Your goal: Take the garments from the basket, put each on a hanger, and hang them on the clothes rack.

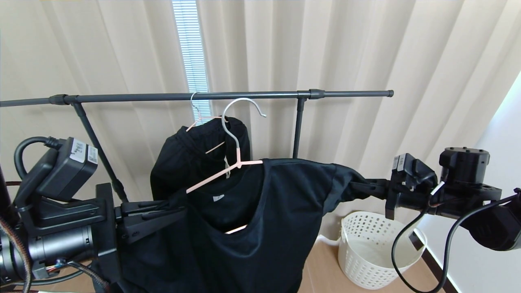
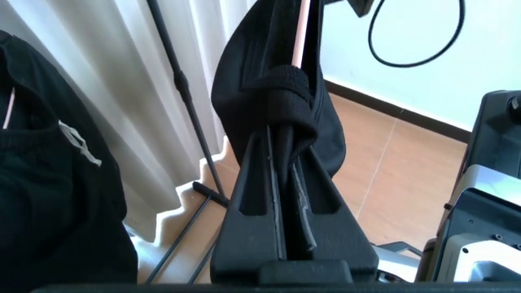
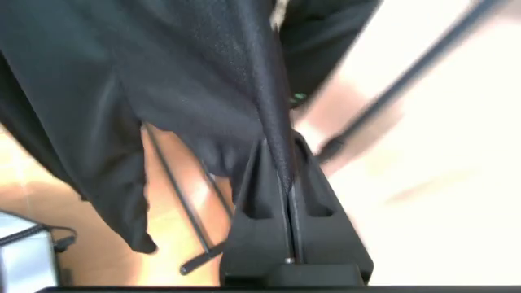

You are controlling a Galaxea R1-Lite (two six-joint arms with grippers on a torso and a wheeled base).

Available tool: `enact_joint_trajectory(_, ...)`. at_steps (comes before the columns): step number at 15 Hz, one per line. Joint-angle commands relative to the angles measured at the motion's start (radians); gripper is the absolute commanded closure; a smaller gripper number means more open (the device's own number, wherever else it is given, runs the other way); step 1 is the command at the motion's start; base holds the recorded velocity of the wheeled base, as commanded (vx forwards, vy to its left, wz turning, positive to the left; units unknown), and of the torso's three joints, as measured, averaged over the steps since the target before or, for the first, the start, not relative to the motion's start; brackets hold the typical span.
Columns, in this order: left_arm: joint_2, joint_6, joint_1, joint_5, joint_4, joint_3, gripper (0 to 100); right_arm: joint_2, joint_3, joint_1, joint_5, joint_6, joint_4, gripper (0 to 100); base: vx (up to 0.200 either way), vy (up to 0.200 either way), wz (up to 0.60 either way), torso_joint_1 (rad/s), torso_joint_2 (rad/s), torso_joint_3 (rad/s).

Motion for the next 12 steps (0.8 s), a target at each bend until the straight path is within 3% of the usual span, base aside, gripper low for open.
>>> enact_joint_trajectory(1, -0.034, -0.015, 0.002, 0.000, -0.001, 0.015, 100, 0.031, -0.034, -0.048, 0.001, 0.013, 0.000, 100, 0.000, 0.000, 0.00, 0.000, 0.00, 0.000)
enact_joint_trajectory(5, -0.056, -0.017, 0.026, 0.000, 0.001, 0.029, 100, 0.057, -0.091, -0.100, 0.001, 0.038, 0.049, 100, 0.000, 0.000, 0.00, 0.000, 0.00, 0.000)
enact_joint_trajectory(11, -0.062, -0.046, 0.048, 0.000, 0.001, 0.041, 100, 0.045, -0.108, -0.096, -0.001, 0.036, 0.140, 100, 0.000, 0.000, 0.00, 0.000, 0.00, 0.000)
enact_joint_trajectory(12, -0.062, -0.047, 0.048, 0.002, 0.001, 0.040, 100, 0.046, -0.103, -0.094, -0.001, 0.026, 0.141, 0, 0.000, 0.000, 0.00, 0.000, 0.00, 0.000)
